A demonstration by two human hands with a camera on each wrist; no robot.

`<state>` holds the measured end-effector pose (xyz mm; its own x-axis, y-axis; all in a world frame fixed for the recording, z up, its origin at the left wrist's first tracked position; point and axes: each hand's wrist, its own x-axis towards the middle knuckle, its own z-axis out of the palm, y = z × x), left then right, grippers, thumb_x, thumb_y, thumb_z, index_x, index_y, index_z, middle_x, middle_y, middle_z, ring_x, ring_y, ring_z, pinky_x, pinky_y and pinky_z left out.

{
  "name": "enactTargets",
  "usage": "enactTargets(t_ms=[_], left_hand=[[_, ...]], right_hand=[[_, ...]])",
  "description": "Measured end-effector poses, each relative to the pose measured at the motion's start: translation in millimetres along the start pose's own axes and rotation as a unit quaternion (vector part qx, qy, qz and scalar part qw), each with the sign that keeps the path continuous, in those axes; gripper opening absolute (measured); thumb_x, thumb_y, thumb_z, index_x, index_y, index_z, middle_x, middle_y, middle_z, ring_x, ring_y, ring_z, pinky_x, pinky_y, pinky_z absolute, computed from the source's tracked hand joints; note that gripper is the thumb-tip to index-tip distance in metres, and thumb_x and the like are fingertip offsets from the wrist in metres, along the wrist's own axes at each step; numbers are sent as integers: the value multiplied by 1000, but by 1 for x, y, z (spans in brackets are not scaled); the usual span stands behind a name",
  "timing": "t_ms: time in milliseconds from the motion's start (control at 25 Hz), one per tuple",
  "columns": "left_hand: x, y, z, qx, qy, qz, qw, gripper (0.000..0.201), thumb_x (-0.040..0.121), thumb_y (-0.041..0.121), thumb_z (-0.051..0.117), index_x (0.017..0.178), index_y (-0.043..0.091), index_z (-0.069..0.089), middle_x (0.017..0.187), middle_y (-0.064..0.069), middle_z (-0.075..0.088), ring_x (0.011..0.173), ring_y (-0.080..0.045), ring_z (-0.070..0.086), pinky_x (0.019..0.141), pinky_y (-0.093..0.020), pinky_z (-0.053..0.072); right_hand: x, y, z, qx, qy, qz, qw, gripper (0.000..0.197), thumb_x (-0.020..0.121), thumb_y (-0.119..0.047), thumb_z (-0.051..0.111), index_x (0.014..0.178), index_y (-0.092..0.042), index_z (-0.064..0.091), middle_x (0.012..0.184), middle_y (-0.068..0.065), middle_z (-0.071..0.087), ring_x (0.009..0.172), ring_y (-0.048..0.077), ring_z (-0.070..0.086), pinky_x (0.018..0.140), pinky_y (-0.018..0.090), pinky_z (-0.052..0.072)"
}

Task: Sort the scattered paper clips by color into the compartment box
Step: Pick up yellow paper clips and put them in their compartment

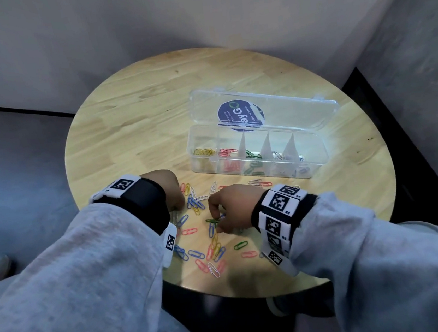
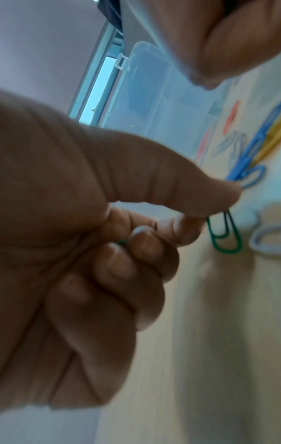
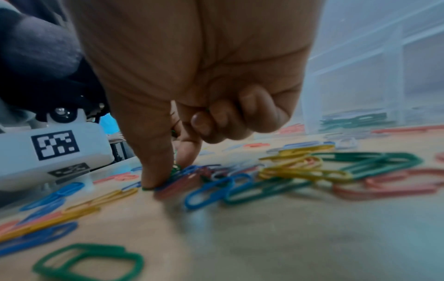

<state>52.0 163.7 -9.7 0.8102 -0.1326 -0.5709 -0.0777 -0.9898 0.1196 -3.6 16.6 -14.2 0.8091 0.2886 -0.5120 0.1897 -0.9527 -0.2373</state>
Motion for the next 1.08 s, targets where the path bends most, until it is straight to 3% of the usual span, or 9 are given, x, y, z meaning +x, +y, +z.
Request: enactTargets(t_ms=[120,200,360,480,640,760,880,960,1080], left_hand=[[-5,0,-9,-54,20,16,998,19,80,23,65,91,9,70,90,-7,65,85,-24,59,63,-22,38],[-9,-2,-17,-92,38,27,995,21,79,25,67,91,9,71,93,-7,68,90,-24,61,69,-24,39],[-14,-6,-29,-154,46,39,986,13,79,27,68,78,15,63,70,-2,56,67,-19,49,63,-23,36],[-15,-8,-32,-270,17,58,961,16,78,23,69,69,16,58,69,-3,54,67,-22,47,67,-27,39],[-19,-6,-32,-341,15,72,937,20,80,16,67,65,17,54,65,0,50,60,-16,45,61,-25,38],[-22,-5,-32,-352,13,70,933,20,81,13,66,65,15,54,64,-1,50,57,-15,45,57,-23,38],[-24,-4,-31,-377,-6,64,924,19,81,9,61,64,13,55,64,-5,55,59,-16,47,55,-21,40],[-25,-2,-30,-398,-25,69,914,21,82,5,57,62,12,52,66,-7,57,61,-16,49,53,-19,40],[-27,4,-28,-429,-50,78,898,26,84,1,52,62,13,46,63,-5,57,51,-12,50,40,-14,36]], right_hand=[[-1,5,-1,22,5,14,1000,20,79,-30,70,91,-19,57,71,-8,49,76,18,51,50,21,32],[-1,7,-2,24,-1,12,1000,25,78,-34,71,92,-21,55,72,-8,49,78,19,54,55,24,37],[2,4,-1,-21,-30,-15,999,34,76,-30,73,104,-23,55,94,-5,51,86,21,53,72,31,44],[5,2,-1,-35,-15,-28,999,21,79,-22,69,98,-21,61,93,-4,53,83,19,52,67,27,42],[4,1,-2,-45,-20,-14,999,5,80,-20,65,81,-21,61,91,-1,64,79,19,55,57,26,39],[6,1,-2,-29,-39,1,999,6,77,-13,63,81,-17,64,84,-1,64,73,19,56,54,23,41],[5,4,-3,1,-56,13,998,13,75,-6,62,84,-9,71,76,0,65,70,18,57,60,25,47],[0,11,-8,40,-44,28,998,4,75,-10,65,75,-13,66,70,-3,61,67,14,55,59,23,44],[-9,33,-18,155,-8,55,986,17,78,-16,67,65,-22,58,65,-7,59,56,6,49,53,20,40]])
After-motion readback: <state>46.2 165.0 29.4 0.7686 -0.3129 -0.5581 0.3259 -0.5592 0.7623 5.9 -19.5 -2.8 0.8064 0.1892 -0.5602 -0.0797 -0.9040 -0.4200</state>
